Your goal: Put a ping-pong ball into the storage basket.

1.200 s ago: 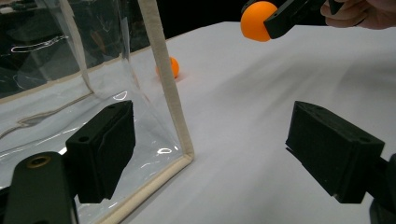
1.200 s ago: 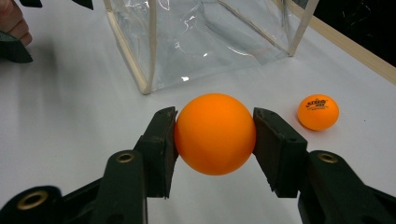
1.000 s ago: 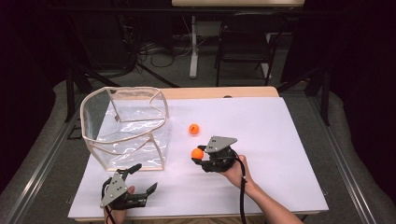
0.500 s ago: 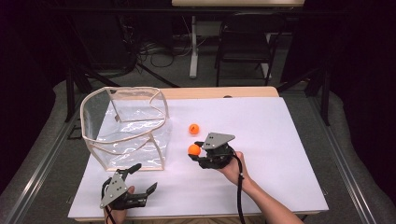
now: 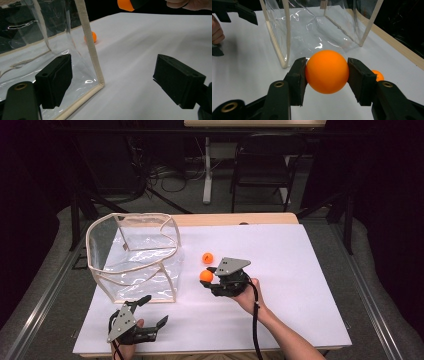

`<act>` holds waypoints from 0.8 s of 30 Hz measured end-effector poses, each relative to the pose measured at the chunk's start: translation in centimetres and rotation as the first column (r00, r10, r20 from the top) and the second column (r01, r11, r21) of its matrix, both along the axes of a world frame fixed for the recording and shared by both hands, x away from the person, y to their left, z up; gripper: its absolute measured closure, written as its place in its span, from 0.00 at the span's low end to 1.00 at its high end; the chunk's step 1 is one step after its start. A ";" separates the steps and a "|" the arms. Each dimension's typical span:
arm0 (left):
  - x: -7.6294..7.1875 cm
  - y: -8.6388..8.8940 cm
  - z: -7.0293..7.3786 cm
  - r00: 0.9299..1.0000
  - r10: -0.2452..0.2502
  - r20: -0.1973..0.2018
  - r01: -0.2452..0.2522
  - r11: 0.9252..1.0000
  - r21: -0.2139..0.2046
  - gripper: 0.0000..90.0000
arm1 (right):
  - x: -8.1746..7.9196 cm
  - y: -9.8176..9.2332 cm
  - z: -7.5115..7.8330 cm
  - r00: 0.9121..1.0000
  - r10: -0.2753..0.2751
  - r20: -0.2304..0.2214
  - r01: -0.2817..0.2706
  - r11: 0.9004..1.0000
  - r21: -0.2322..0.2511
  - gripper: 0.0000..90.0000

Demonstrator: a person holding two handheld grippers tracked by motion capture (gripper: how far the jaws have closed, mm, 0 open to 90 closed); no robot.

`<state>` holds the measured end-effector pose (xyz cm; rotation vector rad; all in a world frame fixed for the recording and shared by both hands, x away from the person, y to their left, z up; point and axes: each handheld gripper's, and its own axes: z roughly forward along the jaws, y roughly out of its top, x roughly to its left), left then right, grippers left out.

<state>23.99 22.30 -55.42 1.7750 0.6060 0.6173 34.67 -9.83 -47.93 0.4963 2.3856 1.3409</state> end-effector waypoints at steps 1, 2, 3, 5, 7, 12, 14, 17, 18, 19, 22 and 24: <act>0.0 0.0 0.0 1.000 -0.002 0.001 0.002 1.000 0.000 0.17 | 0.0 0.0 0.0 1.000 0.000 -0.001 0.000 1.000 0.003 0.57; 0.0 0.0 0.0 1.000 -0.004 0.000 0.004 1.000 0.001 0.17 | 0.0 0.0 0.1 1.000 0.000 -0.001 0.000 1.000 0.005 0.57; 0.0 0.0 0.0 1.000 -0.004 0.000 0.004 1.000 0.001 0.17 | 0.1 0.0 0.1 1.000 -0.002 -0.002 0.002 1.000 0.003 0.57; 0.1 0.1 0.0 1.000 0.001 -0.001 -0.001 1.000 -0.004 0.17 | 0.2 0.1 0.2 1.000 0.000 -0.002 0.000 1.000 0.005 0.57; 0.1 0.1 0.0 1.000 0.001 0.000 -0.001 1.000 -0.003 0.17 | 0.2 0.1 0.2 1.000 -0.001 -0.003 0.001 1.000 0.008 0.57; 0.0 0.1 0.0 1.000 0.000 0.002 0.000 1.000 -0.002 0.17 | 0.4 0.2 0.6 1.000 0.002 -0.001 -0.002 1.000 0.015 0.57; 0.0 0.1 0.0 1.000 0.000 0.000 0.000 1.000 -0.002 0.17 | 0.4 0.3 0.9 1.000 0.003 0.006 -0.003 1.000 0.017 0.57; 0.0 0.2 0.0 1.000 0.004 0.001 -0.004 1.000 -0.003 0.17 | 0.5 0.4 1.1 1.000 0.003 0.011 -0.003 1.000 0.019 0.57; 0.0 0.2 0.0 1.000 0.004 0.001 -0.004 1.000 -0.003 0.17 | 0.5 0.4 1.1 1.000 0.003 0.011 -0.003 1.000 0.019 0.57; 0.0 0.1 0.0 1.000 0.005 0.002 -0.005 1.000 -0.004 0.17 | 0.6 0.4 1.2 1.000 0.003 0.014 -0.003 1.000 0.021 0.57; 0.0 0.1 0.0 1.000 0.002 0.002 -0.002 1.000 -0.001 0.17 | 0.6 0.5 1.2 1.000 0.004 0.018 -0.004 1.000 0.015 0.57; 0.0 0.1 0.0 1.000 0.004 0.000 -0.004 1.000 -0.004 0.17 | 0.7 0.6 1.3 1.000 0.003 0.016 -0.004 1.000 0.017 0.57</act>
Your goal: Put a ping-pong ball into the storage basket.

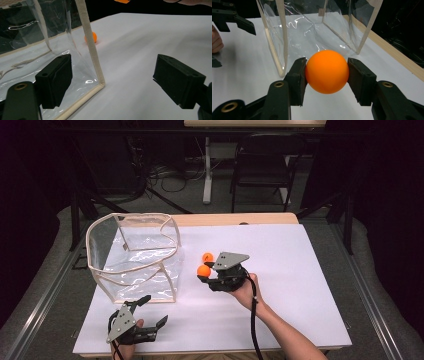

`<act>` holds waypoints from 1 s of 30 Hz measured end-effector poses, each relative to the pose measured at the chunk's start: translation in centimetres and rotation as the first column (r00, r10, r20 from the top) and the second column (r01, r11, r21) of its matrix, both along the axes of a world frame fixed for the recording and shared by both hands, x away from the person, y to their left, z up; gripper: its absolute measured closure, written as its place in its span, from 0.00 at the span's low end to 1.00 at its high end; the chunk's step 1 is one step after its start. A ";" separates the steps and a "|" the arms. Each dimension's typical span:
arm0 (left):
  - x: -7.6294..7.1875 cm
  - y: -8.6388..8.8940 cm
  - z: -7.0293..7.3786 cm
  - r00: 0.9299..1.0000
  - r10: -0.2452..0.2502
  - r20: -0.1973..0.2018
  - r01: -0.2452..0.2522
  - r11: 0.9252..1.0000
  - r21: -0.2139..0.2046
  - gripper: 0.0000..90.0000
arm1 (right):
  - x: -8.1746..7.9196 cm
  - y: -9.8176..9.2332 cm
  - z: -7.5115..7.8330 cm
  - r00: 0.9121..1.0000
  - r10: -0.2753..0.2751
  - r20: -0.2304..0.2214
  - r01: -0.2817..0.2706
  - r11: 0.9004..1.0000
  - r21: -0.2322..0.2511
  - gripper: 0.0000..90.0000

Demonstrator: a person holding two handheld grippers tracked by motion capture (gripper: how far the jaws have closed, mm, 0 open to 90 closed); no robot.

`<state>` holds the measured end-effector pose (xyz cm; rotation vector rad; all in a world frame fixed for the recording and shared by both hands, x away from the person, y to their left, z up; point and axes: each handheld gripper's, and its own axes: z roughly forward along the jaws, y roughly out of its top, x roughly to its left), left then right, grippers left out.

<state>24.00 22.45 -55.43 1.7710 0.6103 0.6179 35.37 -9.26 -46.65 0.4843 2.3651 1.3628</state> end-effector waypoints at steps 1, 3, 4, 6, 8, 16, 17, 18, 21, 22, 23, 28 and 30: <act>0.0 0.0 0.0 1.000 0.000 0.000 0.000 1.000 0.001 0.17 | 0.0 0.0 0.1 1.000 0.000 0.002 0.000 1.000 0.001 0.57; 0.0 0.0 0.0 1.000 -0.001 -0.001 0.001 1.000 0.001 0.17 | 0.0 0.0 0.1 1.000 0.000 -0.001 0.000 1.000 0.002 0.57; 0.0 0.0 0.0 1.000 -0.001 0.000 0.001 1.000 0.001 0.17 | 0.1 0.0 0.2 1.000 0.001 0.002 -0.001 1.000 0.004 0.57; 0.0 0.0 0.0 1.000 0.001 -0.001 -0.001 1.000 0.000 0.17 | 0.2 0.1 0.3 1.000 0.002 0.000 -0.002 1.000 0.007 0.57; 0.0 0.0 0.0 1.000 -0.002 0.000 0.002 1.000 0.000 0.17 | 0.3 0.3 0.6 1.000 0.004 0.004 -0.004 1.000 0.006 0.57; 0.0 0.0 0.0 1.000 0.003 -0.001 -0.003 1.000 -0.002 0.17 | 0.6 0.6 1.3 1.000 0.005 0.013 -0.005 1.000 0.008 0.57; 0.0 0.0 0.0 1.000 0.003 -0.001 -0.003 1.000 -0.002 0.17 | 0.7 0.6 1.3 1.000 0.004 0.010 -0.004 1.000 0.010 0.57; 0.0 0.0 0.0 1.000 0.003 -0.001 -0.003 1.000 -0.002 0.17 | 0.7 0.6 1.3 1.000 0.004 0.010 -0.004 1.000 0.010 0.57; 0.0 0.0 0.0 1.000 -0.001 -0.001 0.001 1.000 0.001 0.17 | 0.9 0.7 1.7 1.000 0.003 0.015 -0.003 1.000 0.016 0.57; 0.0 0.0 0.0 1.000 0.002 -0.002 -0.002 1.000 0.000 0.17 | 0.9 0.7 1.8 1.000 0.002 0.015 -0.002 1.000 0.013 0.57; 0.0 0.0 0.0 1.000 0.002 -0.002 -0.002 1.000 0.000 0.17 | 0.9 0.7 1.8 1.000 0.002 0.015 -0.002 1.000 0.013 0.57; 0.0 0.0 0.0 1.000 0.003 -0.001 -0.003 1.000 -0.001 0.17 | 1.1 0.8 2.4 1.000 0.001 0.021 -0.001 1.000 0.020 0.57; 0.0 0.0 0.0 1.000 0.001 0.000 -0.001 1.000 0.000 0.17 | 1.1 0.8 2.5 1.000 0.001 0.021 -0.001 1.000 0.021 0.57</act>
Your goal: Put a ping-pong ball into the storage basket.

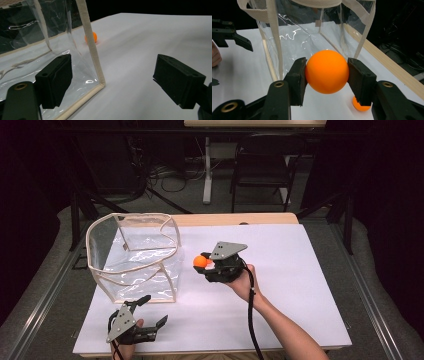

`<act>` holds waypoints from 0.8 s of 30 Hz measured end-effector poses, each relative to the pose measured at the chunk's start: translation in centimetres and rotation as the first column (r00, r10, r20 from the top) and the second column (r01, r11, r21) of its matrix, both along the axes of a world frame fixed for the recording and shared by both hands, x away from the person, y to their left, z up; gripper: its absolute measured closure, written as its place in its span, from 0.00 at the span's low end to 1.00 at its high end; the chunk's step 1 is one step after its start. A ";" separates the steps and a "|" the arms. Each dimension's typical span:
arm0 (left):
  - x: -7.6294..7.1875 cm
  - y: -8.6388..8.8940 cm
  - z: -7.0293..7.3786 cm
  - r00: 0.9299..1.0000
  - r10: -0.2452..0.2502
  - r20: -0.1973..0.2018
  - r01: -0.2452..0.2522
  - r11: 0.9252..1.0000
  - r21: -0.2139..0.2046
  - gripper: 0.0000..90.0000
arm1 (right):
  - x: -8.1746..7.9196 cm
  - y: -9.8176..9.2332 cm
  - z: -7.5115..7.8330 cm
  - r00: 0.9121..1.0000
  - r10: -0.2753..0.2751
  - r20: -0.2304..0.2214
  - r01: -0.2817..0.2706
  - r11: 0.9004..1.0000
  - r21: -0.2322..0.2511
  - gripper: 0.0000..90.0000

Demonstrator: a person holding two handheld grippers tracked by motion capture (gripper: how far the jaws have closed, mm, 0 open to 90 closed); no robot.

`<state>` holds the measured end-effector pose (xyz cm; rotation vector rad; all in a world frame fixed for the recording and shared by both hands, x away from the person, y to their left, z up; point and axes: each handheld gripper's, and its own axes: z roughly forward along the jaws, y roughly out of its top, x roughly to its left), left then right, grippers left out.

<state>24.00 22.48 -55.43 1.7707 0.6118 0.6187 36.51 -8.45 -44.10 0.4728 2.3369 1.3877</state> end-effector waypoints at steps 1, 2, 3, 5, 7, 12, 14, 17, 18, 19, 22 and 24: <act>0.0 0.0 0.0 1.000 0.000 0.000 0.000 1.000 0.000 0.17 | 0.0 0.0 0.0 1.000 0.000 0.000 0.000 1.000 0.000 0.57; 0.0 0.0 0.0 1.000 -0.002 0.000 0.002 1.000 0.001 0.17 | 0.1 0.0 0.2 1.000 0.000 0.000 0.000 1.000 0.004 0.57; 0.0 0.0 0.0 1.000 0.000 0.000 0.000 1.000 0.001 0.17 | 0.1 0.0 0.2 1.000 0.001 0.003 -0.001 1.000 0.004 0.57; 0.0 0.0 0.0 1.000 0.000 -0.001 0.000 1.000 0.000 0.17 | 0.2 0.1 0.3 1.000 0.001 0.003 -0.001 1.000 0.002 0.57; 0.0 0.0 0.0 1.000 -0.001 0.001 0.001 1.000 0.002 0.17 | 0.3 0.2 0.5 1.000 0.000 0.005 0.000 1.000 -0.001 0.57; 0.0 0.0 0.0 1.000 0.001 -0.001 -0.001 1.000 -0.001 0.17 | 0.5 0.4 0.7 1.000 0.002 0.004 -0.002 1.000 0.001 0.57; 0.0 0.0 0.0 1.000 -0.001 0.001 0.001 1.000 0.000 0.17 | 0.6 0.5 0.9 1.000 0.002 0.007 -0.002 1.000 -0.001 0.57; 0.0 0.0 0.0 1.000 0.001 0.000 -0.001 1.000 -0.002 0.17 | 0.7 0.6 1.1 1.000 0.002 0.009 -0.002 1.000 -0.004 0.57; 0.0 0.0 0.0 1.000 -0.001 0.000 0.001 1.000 -0.001 0.17 | 0.7 0.7 1.1 1.000 0.004 0.009 -0.004 1.000 -0.005 0.57; 0.0 0.0 0.0 1.000 -0.001 0.001 0.001 1.000 0.000 0.17 | 0.7 0.7 1.2 1.000 0.004 0.012 -0.004 1.000 -0.006 0.57; 0.0 0.0 0.0 1.000 0.001 0.001 -0.001 1.000 -0.001 0.17 | 0.7 0.8 1.3 1.000 0.004 0.013 -0.004 1.000 -0.006 0.57; 0.0 0.0 0.0 1.000 -0.003 0.002 0.003 1.000 0.002 0.17 | 0.8 0.8 1.6 1.000 0.004 0.016 -0.004 1.000 -0.003 0.57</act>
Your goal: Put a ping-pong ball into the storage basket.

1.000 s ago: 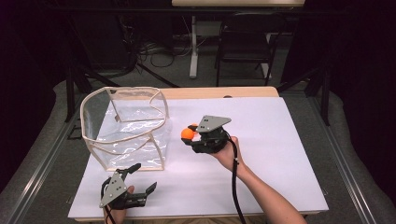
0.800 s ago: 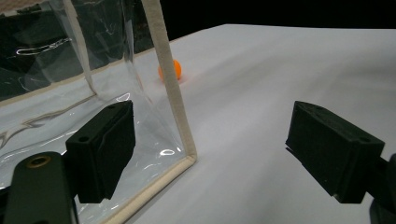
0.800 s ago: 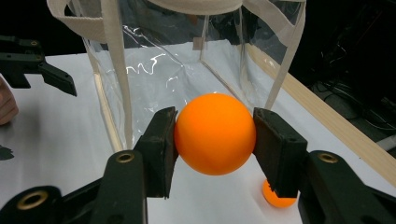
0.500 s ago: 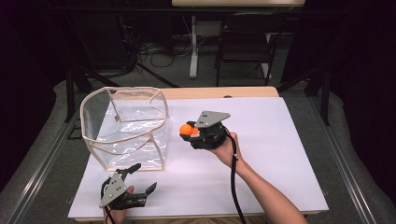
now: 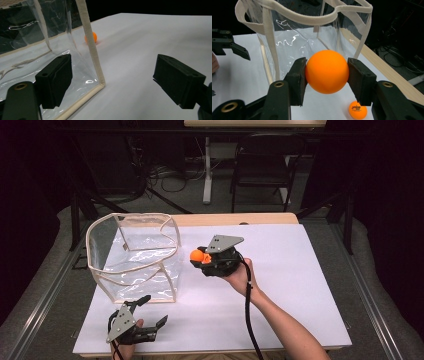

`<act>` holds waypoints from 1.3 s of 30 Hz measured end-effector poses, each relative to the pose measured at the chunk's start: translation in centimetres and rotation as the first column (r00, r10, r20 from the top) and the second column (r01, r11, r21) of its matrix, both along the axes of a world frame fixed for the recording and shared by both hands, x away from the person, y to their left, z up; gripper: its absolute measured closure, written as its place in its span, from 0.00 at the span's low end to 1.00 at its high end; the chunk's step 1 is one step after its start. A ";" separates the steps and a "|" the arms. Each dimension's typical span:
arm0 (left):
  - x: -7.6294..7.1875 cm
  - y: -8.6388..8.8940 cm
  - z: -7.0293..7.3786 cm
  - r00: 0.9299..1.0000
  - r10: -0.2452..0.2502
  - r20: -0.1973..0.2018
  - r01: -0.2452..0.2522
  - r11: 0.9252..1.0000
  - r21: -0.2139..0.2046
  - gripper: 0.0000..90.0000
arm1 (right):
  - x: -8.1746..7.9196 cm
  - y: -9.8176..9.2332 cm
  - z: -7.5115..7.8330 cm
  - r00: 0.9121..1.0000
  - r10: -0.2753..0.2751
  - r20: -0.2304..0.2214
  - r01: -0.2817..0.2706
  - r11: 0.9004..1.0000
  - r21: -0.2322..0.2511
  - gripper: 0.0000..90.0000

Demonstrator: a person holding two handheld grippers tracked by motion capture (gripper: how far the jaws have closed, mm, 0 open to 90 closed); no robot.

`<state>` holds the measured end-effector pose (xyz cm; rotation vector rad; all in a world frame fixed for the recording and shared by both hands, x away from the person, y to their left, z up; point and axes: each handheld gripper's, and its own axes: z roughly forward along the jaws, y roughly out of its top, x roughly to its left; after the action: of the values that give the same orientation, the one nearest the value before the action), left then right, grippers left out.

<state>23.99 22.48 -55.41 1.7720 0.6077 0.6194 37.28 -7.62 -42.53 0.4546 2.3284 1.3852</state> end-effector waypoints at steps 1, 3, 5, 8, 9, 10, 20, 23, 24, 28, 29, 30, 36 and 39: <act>0.0 0.0 0.0 1.000 0.000 -0.001 0.000 1.000 0.000 0.17 | 0.0 0.0 0.1 1.000 0.001 0.001 -0.001 1.000 0.001 0.57; 0.0 0.0 0.0 1.000 0.003 -0.004 -0.003 1.000 -0.004 0.17 | 0.1 0.1 0.3 1.000 0.000 0.005 0.000 1.000 0.001 0.57; 0.0 0.0 0.0 1.000 0.003 -0.003 -0.003 1.000 -0.005 0.17 | 0.1 0.1 0.4 1.000 -0.001 0.003 0.001 1.000 0.000 0.57; 0.1 0.0 0.0 1.000 0.000 -0.001 0.000 1.000 -0.003 0.17 | 0.3 0.3 0.7 1.000 -0.001 0.008 0.001 1.000 0.001 0.57; 0.1 0.0 0.0 1.000 0.000 -0.001 0.000 1.000 -0.003 0.17 | 0.3 0.3 0.7 1.000 -0.001 0.009 0.001 1.000 0.002 0.57; 0.1 0.0 0.0 1.000 0.001 -0.003 -0.001 1.000 -0.004 0.17 | 0.4 0.4 0.8 1.000 0.000 0.006 0.000 1.000 -0.001 0.57; 0.1 0.0 0.0 1.000 0.000 -0.001 0.000 1.000 -0.004 0.17 | 0.6 1.0 1.6 1.000 0.006 0.018 -0.006 1.000 0.002 0.57; 0.0 0.0 0.0 1.000 -0.001 0.000 0.001 1.000 -0.004 0.17 | 0.7 1.1 1.8 1.000 0.009 0.018 -0.009 1.000 0.004 0.57; 0.0 0.0 0.0 1.000 -0.001 0.000 0.001 1.000 -0.004 0.17 | 0.7 1.1 1.9 1.000 0.008 0.021 -0.008 1.000 0.004 0.57; 0.0 0.0 0.0 1.000 0.002 -0.001 -0.002 1.000 -0.007 0.17 | 0.8 1.2 2.2 1.000 0.007 0.024 -0.007 1.000 0.004 0.57; 0.0 0.0 0.0 1.000 0.001 0.000 -0.001 1.000 -0.006 0.17 | 0.8 1.3 2.2 1.000 0.008 0.026 -0.008 1.000 0.003 0.57; 0.1 0.0 0.0 1.000 0.000 0.000 0.000 1.000 -0.005 0.17 | 0.9 1.3 2.3 1.000 0.008 0.028 -0.008 1.000 0.002 0.57; 0.1 0.0 0.0 1.000 -0.002 0.000 0.002 1.000 -0.002 0.17 | 1.1 1.4 2.7 0.999 0.006 0.033 -0.006 1.000 0.006 0.57; 0.1 0.0 0.0 1.000 0.000 0.000 0.000 1.000 -0.004 0.17 | 1.1 1.5 2.8 0.999 0.003 0.033 -0.003 1.000 0.009 0.57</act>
<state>24.05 22.50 -55.43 1.7687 0.6081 0.6177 38.43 -6.17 -39.68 0.4283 2.2985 1.3941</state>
